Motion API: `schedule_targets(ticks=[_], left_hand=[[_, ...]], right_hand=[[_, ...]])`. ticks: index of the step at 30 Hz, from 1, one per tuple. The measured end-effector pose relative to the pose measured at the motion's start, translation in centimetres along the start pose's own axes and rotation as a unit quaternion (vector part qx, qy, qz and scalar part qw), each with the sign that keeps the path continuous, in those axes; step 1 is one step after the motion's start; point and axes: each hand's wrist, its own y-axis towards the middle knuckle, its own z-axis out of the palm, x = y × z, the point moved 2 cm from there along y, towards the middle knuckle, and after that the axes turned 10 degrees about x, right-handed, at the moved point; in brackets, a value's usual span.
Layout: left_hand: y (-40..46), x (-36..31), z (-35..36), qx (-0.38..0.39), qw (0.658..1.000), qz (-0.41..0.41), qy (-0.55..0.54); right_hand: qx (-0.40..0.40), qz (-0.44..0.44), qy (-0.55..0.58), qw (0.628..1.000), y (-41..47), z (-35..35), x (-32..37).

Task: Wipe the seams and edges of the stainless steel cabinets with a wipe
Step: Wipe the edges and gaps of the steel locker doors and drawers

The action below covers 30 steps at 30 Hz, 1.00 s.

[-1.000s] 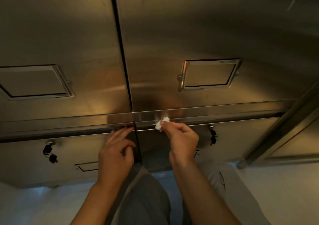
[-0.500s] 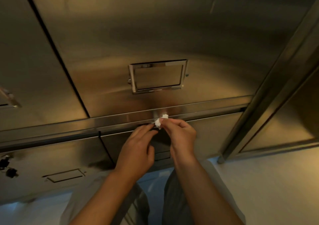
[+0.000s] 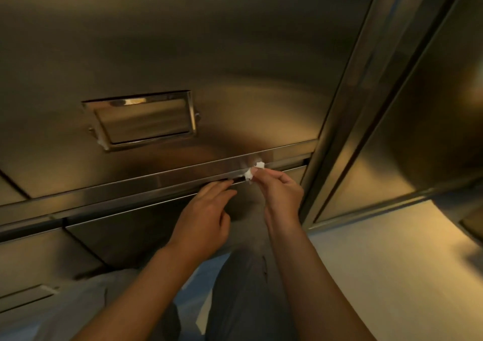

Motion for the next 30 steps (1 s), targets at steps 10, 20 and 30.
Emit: schedule_targets(ticks=[10,20,30], left_hand=[[2.1,-1.5,2.0,-0.051,0.998,-0.020,-0.015],[2.4,-1.4,1.8,-0.050,0.998,-0.036,-0.029],[2.2,-1.2,1.9,-0.031,0.998,-0.041,-0.044]], right_hand=[[-0.073,-0.006,0.006,0.997,4.9,-6.0,2.7],[-0.142,-0.017,0.105,0.984,5.3,-8.2,1.7],[-0.099,-0.019,0.014,0.995,4.8,-5.2,1.9]])
